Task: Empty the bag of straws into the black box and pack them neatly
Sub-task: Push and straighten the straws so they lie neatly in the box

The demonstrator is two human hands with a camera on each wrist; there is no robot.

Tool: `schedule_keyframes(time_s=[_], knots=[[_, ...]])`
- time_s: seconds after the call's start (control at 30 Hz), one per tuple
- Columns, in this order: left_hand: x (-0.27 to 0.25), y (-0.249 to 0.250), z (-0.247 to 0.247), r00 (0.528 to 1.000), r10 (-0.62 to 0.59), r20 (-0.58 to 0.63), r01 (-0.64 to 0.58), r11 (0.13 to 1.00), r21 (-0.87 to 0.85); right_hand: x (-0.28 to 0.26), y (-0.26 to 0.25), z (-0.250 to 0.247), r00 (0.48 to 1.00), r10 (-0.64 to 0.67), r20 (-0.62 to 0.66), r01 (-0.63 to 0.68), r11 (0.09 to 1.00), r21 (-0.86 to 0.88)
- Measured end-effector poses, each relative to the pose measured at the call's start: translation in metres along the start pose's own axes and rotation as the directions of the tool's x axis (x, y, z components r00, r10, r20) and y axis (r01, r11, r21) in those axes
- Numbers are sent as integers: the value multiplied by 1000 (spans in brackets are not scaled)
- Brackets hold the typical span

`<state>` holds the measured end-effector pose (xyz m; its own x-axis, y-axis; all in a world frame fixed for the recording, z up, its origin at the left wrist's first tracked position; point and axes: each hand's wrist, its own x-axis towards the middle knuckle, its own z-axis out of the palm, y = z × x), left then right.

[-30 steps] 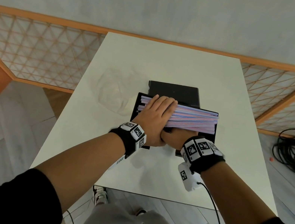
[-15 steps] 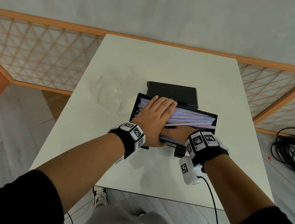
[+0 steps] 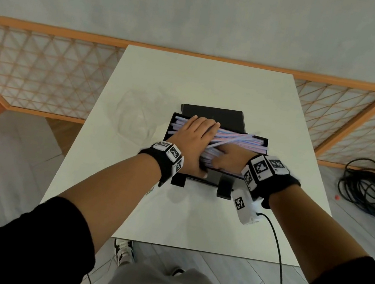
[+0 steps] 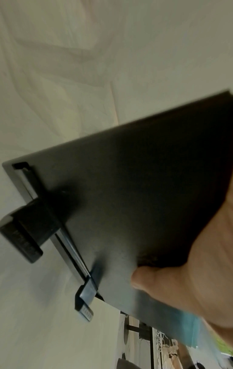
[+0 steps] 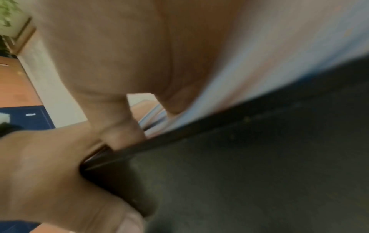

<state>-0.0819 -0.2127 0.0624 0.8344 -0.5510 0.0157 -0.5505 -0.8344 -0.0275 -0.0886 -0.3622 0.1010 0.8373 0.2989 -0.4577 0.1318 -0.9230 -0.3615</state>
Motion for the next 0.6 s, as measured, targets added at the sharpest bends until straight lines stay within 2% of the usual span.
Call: schedule_keyframes(time_s=[0.07, 0.23, 0.4, 0.43, 0.5, 0.6], knots=[[4, -1, 0, 1000, -20, 14, 20, 1000, -13, -2, -3, -4, 999, -34, -25, 31, 993, -118], [10, -5, -4, 994, -55, 98, 62, 996, -67, 2, 0, -8, 980, -40, -197, -17, 960, -278], [11, -4, -3, 993, -61, 104, 67, 996, -52, -2, 7, -5, 949, -181, -257, 136, 974, -183], [11, -4, -3, 992, -62, 105, 68, 996, -54, -4, 12, -8, 952, -165, -259, 137, 983, -125], [10, -5, -2, 993, -64, 104, 70, 996, -61, -12, 19, -18, 945, -89, -315, 144, 977, 155], [10, -5, -3, 993, -56, 101, 64, 995, -77, -16, 32, -31, 840, 96, -535, 188, 873, 451]])
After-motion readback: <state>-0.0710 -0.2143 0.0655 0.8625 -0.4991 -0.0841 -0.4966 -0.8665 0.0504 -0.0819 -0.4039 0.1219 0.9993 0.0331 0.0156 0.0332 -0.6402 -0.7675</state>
